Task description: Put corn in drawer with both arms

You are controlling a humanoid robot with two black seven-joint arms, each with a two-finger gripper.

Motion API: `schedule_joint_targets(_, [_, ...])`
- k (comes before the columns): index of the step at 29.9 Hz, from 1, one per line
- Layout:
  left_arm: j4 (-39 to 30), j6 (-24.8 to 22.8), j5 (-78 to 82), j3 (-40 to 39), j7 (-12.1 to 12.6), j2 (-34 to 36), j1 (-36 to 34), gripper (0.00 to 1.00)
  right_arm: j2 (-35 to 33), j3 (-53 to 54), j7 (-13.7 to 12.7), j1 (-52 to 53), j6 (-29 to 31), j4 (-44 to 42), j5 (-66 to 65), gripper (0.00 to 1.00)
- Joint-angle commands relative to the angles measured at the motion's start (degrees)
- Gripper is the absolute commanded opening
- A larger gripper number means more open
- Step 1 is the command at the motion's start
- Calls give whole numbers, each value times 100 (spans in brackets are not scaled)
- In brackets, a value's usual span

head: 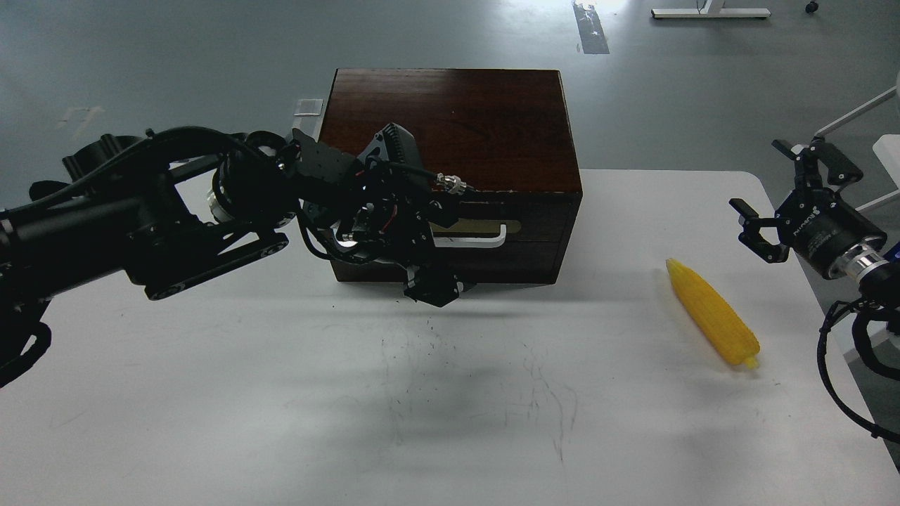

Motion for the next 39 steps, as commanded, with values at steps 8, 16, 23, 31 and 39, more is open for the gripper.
schedule_joint_targets(8, [139, 0, 17, 151, -1, -34, 1, 99, -9, -1, 0, -27, 0, -2, 5, 100])
schedule_joint_targets(16, [165, 0, 17, 178, -1, -52, 18, 99, -9, -1, 0, -36, 0, 7, 5, 100])
schedule_joint_targets(23, [262, 0, 26, 187, -1, -69, 54, 99, -53, 8, 0, -36, 0, 7, 5, 100])
schedule_joint_targets(31, [341, 0, 17, 187, -1, -140, 71, 99, -62, 8, 0, -36, 0, 16, 5, 100])
schedule_joint_targets(39, [139, 0, -44, 441, -1, -113, 28, 99, -106, 8, 0, -36, 0, 16, 5, 100])
